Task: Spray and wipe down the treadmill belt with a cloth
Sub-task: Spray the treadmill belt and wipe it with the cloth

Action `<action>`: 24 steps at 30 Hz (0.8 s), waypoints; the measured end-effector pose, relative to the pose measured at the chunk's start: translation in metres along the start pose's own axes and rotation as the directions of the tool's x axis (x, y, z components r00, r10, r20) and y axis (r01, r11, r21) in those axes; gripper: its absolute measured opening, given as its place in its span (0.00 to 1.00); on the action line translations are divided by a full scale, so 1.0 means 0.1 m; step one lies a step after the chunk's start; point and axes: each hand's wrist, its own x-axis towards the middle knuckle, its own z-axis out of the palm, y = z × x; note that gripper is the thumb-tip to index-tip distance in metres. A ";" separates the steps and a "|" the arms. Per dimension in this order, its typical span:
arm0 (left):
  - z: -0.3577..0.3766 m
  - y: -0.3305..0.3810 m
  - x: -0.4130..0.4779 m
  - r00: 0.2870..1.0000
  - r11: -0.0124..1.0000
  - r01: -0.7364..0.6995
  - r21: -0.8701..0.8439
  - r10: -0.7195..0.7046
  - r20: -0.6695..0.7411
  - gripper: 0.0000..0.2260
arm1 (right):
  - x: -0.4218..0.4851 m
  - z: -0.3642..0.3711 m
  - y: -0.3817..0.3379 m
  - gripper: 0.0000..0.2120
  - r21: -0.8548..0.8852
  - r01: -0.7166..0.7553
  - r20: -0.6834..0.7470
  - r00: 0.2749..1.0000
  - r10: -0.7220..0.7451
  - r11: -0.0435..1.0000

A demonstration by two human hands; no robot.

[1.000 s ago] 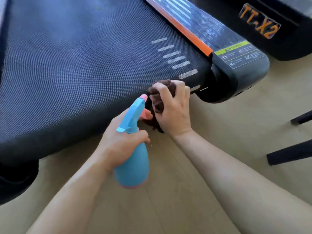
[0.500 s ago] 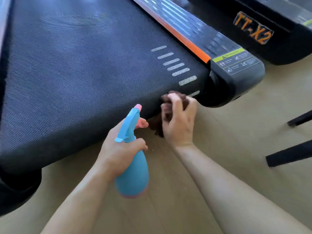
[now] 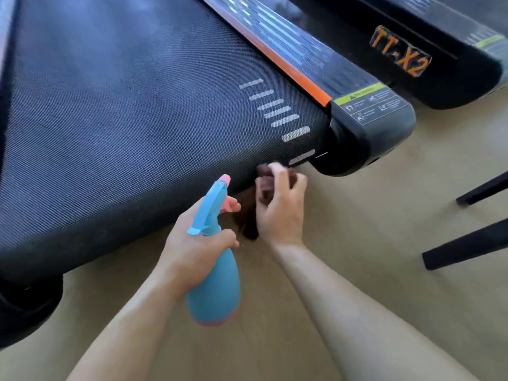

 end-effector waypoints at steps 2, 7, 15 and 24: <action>0.03 0.02 0.00 1.000 1.000 -0.001 0.009 0.001 0.007 0.32 | 0.04 -0.05 0.12 0.16 -0.041 0.073 0.042 0.997 -0.071 0.997; 0.02 0.02 -0.05 1.000 1.000 0.011 0.015 -0.011 -0.001 0.32 | 0.56 -0.19 0.28 0.15 -0.033 -0.126 -0.176 0.977 0.119 0.991; 0.03 0.06 -0.04 0.999 0.999 0.046 0.027 -0.045 -0.002 0.32 | 0.36 -0.12 0.16 0.15 -0.105 0.066 -0.047 0.996 -0.072 0.992; -0.02 0.06 -0.05 0.999 0.998 0.050 0.037 -0.050 0.004 0.31 | 0.67 -0.07 0.07 0.14 0.049 -0.318 -0.311 0.896 0.317 0.947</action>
